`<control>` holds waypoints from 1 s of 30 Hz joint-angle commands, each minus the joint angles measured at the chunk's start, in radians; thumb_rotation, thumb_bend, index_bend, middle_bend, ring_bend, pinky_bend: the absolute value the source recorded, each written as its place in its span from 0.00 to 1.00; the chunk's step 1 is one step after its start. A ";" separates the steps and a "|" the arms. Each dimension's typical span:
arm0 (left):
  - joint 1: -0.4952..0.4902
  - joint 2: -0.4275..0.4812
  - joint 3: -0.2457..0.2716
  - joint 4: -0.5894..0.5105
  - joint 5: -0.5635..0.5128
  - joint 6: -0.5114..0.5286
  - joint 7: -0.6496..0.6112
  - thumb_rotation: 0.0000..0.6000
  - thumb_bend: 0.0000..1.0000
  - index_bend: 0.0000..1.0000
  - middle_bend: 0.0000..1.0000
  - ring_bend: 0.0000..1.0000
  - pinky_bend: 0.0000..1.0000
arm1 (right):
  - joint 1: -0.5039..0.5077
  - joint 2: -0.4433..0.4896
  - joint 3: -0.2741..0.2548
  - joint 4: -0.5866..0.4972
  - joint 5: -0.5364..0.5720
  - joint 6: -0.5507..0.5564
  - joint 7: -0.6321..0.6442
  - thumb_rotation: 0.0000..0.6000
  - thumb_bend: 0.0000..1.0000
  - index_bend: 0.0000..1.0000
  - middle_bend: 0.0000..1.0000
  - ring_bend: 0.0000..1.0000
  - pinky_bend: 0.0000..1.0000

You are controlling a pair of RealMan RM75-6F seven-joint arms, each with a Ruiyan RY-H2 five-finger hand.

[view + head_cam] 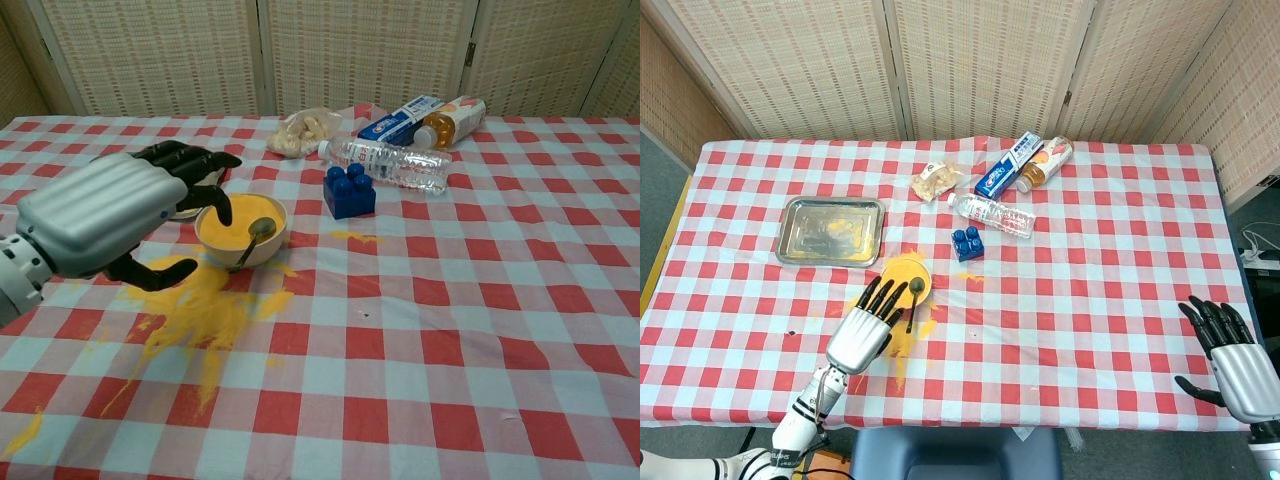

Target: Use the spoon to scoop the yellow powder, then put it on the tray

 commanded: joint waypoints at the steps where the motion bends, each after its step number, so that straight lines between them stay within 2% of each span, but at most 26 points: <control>1: 0.053 -0.062 0.037 0.107 0.085 0.072 -0.120 1.00 0.37 0.32 0.00 0.00 0.06 | 0.001 -0.001 -0.002 -0.001 -0.003 -0.002 -0.002 1.00 0.05 0.00 0.00 0.00 0.00; 3: 0.066 -0.108 0.036 0.184 0.119 0.099 -0.195 1.00 0.37 0.33 0.00 0.00 0.06 | 0.002 -0.001 -0.004 -0.001 -0.006 -0.005 0.001 1.00 0.05 0.00 0.00 0.00 0.00; 8: 0.093 -0.276 0.005 0.474 0.186 0.202 -0.428 1.00 0.37 0.41 0.06 0.00 0.06 | 0.003 0.005 -0.008 -0.002 -0.012 -0.006 0.022 1.00 0.05 0.00 0.00 0.00 0.00; 13: 0.097 -0.371 -0.009 0.640 0.212 0.230 -0.469 1.00 0.37 0.43 0.07 0.00 0.06 | 0.003 0.006 -0.008 -0.001 -0.013 -0.006 0.025 1.00 0.05 0.00 0.00 0.00 0.00; 30: 0.091 -0.493 -0.039 0.860 0.243 0.269 -0.536 1.00 0.37 0.49 0.12 0.00 0.05 | -0.003 0.010 -0.009 -0.002 -0.017 0.007 0.028 1.00 0.05 0.00 0.00 0.00 0.00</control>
